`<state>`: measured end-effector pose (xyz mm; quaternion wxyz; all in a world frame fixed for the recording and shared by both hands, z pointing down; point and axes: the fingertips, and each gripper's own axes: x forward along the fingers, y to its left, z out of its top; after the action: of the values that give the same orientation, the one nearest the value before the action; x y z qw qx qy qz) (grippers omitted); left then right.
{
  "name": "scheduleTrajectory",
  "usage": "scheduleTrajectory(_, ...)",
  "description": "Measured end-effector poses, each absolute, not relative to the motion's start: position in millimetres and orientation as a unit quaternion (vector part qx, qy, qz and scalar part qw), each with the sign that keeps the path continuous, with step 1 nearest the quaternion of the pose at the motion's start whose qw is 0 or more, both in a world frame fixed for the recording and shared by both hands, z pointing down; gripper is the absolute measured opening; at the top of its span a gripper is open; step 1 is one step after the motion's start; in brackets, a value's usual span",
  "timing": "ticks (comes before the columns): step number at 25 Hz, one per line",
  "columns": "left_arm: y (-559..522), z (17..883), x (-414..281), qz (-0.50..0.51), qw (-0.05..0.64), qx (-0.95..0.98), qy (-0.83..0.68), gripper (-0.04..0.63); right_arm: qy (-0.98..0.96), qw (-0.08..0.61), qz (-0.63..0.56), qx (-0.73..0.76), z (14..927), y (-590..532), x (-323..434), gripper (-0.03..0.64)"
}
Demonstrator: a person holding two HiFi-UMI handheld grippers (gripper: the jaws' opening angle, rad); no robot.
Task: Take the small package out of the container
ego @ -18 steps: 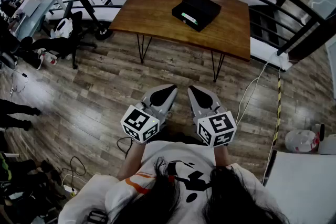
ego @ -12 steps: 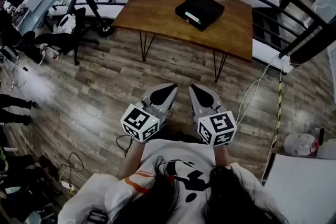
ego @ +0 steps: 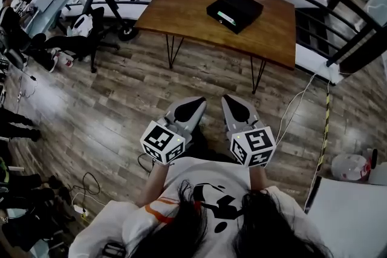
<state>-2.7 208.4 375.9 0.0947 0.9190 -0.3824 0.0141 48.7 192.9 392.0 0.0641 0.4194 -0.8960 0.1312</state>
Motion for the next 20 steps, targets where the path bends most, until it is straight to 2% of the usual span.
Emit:
scheduleTrajectory(10, 183.1, 378.0, -2.4, 0.016, 0.100, 0.921, -0.376, 0.000, -0.893, 0.075, 0.131, 0.425, 399.7, 170.1, 48.3, 0.026)
scheduleTrajectory(20, 88.9, 393.3, -3.4, 0.023, 0.116, 0.927, -0.356, 0.000, -0.884, 0.077, 0.149, 0.437, 412.4, 76.4, 45.1, 0.026)
